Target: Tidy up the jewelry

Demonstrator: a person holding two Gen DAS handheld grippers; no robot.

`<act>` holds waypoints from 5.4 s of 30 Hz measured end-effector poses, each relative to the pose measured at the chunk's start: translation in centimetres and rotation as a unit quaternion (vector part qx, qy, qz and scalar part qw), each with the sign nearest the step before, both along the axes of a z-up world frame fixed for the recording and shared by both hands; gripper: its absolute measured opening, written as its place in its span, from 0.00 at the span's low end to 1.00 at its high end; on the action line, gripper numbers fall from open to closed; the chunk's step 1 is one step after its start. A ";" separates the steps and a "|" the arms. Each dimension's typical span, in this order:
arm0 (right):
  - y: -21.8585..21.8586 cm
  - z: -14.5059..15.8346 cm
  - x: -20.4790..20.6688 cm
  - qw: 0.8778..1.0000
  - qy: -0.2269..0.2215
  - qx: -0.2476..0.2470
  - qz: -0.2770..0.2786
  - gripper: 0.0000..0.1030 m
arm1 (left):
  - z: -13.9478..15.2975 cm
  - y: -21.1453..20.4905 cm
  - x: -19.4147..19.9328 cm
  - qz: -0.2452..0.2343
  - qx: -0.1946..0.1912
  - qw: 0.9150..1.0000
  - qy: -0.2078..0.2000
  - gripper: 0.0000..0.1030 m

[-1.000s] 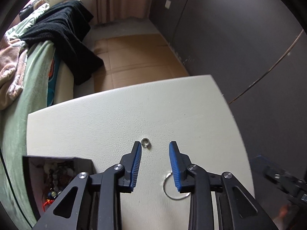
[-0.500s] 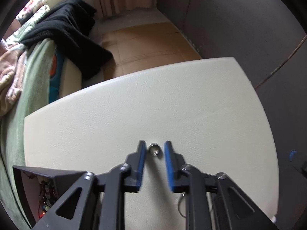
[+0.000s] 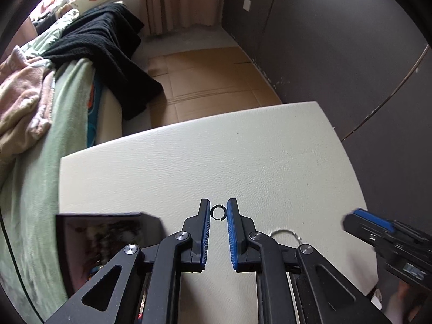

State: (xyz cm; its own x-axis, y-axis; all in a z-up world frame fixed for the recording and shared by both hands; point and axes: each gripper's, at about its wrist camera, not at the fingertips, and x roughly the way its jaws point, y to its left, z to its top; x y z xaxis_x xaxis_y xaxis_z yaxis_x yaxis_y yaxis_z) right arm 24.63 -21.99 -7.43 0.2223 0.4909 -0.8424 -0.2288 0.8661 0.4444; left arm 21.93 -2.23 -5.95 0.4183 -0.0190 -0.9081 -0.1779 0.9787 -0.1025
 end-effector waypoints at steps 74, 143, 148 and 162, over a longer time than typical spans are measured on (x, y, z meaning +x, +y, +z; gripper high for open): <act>8.5 3.9 -7.1 0.994 -0.025 0.072 0.082 0.53 | 7.2 10.6 -16.9 0.124 -0.042 0.988 -0.085 0.61; 1.5 10.5 -15.1 0.978 -0.203 -0.025 0.041 1.00 | 9.0 2.6 -22.1 0.105 0.022 0.969 -0.221 0.99; 1.3 10.7 -15.3 0.978 -0.206 -0.021 0.039 1.00 | 9.3 2.1 -22.3 0.102 0.024 0.969 -0.225 0.99; 0.9 10.9 -15.4 0.978 -0.204 -0.025 0.037 1.00 | 9.5 1.8 -22.8 0.097 0.028 0.967 -0.233 0.99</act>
